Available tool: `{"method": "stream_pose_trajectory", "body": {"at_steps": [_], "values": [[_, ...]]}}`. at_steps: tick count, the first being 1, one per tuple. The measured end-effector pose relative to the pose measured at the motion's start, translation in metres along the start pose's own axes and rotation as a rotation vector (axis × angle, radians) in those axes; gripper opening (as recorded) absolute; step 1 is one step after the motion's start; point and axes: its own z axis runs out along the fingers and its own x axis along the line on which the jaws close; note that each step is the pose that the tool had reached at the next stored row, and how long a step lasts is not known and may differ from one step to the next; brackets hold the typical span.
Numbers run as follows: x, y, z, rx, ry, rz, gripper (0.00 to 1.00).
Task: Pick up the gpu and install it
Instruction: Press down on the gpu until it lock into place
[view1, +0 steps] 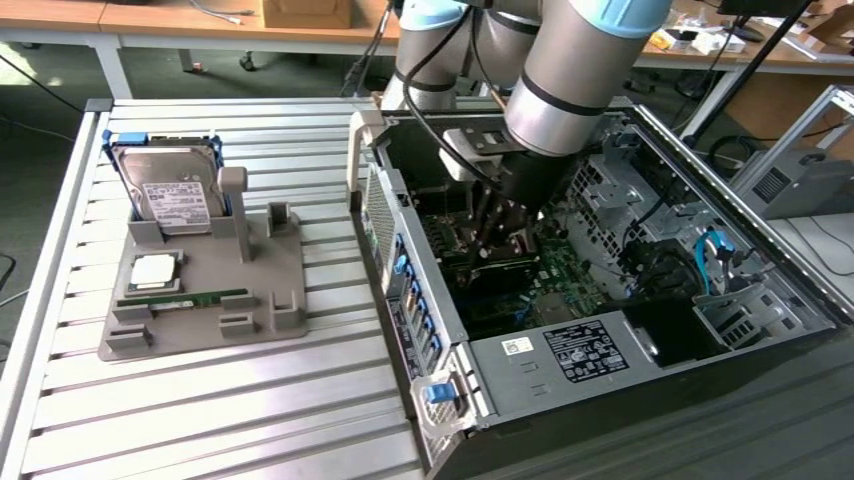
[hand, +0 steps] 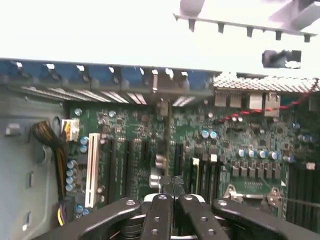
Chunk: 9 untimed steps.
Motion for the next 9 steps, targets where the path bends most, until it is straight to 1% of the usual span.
{"method": "stream_pose_trajectory", "body": {"at_steps": [1,3,4,5,6,9], "values": [[0.000,0.0019,0.0003,0.0001,0.0010,0.000,0.13],[-0.001,0.0108,0.0014,0.0008,0.0015,0.000,0.13],[-0.001,0.0166,0.0022,0.0015,0.0015,0.000,0.13],[-0.001,0.0191,0.0025,0.0016,0.0014,0.000,0.13],[-0.001,0.0210,0.0031,0.0018,0.0013,0.000,0.13],[-0.001,0.0216,0.0039,0.0016,0.0019,0.000,0.13]]}}
